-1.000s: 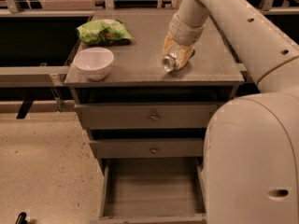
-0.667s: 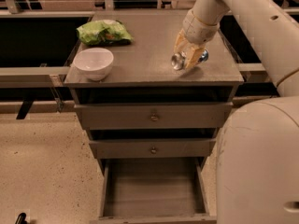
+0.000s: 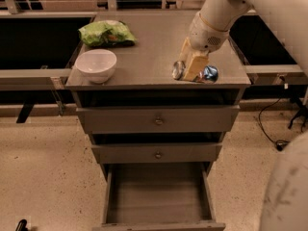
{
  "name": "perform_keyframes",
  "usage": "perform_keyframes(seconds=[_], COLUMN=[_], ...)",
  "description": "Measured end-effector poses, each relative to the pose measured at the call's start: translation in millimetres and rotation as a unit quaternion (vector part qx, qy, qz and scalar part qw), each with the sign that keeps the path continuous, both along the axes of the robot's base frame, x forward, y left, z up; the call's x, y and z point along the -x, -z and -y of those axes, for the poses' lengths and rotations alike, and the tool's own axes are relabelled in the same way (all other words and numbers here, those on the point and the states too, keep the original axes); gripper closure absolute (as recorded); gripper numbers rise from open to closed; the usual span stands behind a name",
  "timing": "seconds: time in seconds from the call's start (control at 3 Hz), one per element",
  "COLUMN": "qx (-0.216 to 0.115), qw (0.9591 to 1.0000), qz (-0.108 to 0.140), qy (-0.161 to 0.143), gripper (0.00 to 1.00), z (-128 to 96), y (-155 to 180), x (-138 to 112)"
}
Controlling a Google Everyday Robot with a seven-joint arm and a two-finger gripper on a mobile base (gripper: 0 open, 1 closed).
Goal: Place redbull can into bottom drawer
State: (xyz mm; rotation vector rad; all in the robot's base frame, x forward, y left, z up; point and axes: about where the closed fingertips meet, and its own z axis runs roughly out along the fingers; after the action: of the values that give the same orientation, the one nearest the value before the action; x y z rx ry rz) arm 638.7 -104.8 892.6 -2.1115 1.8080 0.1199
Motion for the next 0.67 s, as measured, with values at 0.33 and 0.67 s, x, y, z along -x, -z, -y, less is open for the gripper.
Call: perform_keyframes(seconds=[0.33,0.67], qx=[0.011,0.017], qw=[0.9953,0.9929], qz=[-0.059,-0.078], qy=[0.077,0.088], gripper=[1.0,1.0], z=[-14,-13], y=[24,40], x=[50,55])
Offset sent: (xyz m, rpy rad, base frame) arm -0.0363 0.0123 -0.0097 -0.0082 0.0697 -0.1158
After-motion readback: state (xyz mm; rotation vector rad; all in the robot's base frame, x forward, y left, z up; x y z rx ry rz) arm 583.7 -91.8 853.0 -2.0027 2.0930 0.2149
